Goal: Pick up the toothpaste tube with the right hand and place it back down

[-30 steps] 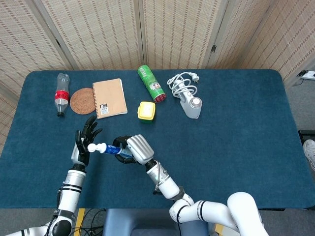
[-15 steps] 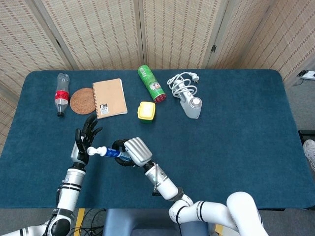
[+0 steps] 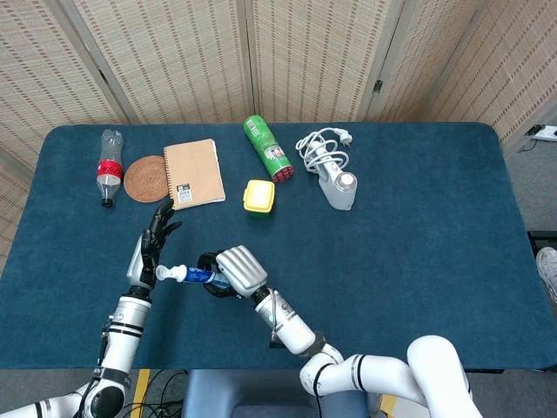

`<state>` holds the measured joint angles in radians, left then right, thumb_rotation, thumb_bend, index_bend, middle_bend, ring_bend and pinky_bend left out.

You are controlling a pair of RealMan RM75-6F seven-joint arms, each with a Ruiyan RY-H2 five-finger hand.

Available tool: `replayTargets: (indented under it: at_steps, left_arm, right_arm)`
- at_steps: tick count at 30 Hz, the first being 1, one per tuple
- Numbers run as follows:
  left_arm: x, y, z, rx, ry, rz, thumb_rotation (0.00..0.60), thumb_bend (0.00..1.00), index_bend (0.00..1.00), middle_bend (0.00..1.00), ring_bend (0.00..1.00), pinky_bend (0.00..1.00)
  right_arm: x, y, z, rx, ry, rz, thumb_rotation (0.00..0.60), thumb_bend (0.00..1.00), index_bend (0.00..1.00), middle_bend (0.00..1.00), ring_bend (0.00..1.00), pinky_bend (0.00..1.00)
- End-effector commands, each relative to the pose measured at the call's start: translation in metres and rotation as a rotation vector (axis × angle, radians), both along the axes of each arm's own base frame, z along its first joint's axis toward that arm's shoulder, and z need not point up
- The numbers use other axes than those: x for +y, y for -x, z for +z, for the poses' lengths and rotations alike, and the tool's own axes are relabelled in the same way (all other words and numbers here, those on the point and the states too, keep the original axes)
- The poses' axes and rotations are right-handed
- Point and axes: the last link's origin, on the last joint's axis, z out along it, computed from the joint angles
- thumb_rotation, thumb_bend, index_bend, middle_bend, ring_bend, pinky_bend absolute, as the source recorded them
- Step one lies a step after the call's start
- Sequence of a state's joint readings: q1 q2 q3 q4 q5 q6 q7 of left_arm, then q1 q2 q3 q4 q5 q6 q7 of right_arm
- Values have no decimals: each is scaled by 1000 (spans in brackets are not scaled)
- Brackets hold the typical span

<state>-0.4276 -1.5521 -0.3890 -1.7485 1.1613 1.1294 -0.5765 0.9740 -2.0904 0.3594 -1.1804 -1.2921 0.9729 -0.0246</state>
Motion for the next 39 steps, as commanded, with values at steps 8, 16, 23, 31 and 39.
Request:
replayTargets:
  at_steps: [8, 16, 23, 31, 39]
  left_arm:
    - [2, -1, -7, 143, -43, -90, 0, 0, 0, 0, 0, 155]
    - [4, -8, -10, 203, -60, -140, 0, 0, 0, 0, 0, 155]
    - [6, -6, -12, 299, -84, -192, 0, 0, 0, 0, 0, 154]
    - [7, 0, -15, 409, -98, -246, 0, 0, 0, 0, 0, 154]
    - [8, 4, -14, 469, -118, -280, 0, 0, 0, 0, 0, 154]
  right_arm:
    - [-2, -4, 6, 12, -36, -26, 600, 699, 684, 668, 556, 669]
    - [-2, -8, 4, 29, -41, -22, 600, 698, 688, 671, 556, 669]
    - [-4, -10, 6, 47, -41, -22, 600, 698, 693, 673, 556, 669]
    - [-5, -9, 8, 58, -49, -32, 600, 698, 698, 679, 558, 669]
    - [-7, -5, 9, 89, -32, -25, 600, 698, 707, 683, 566, 669]
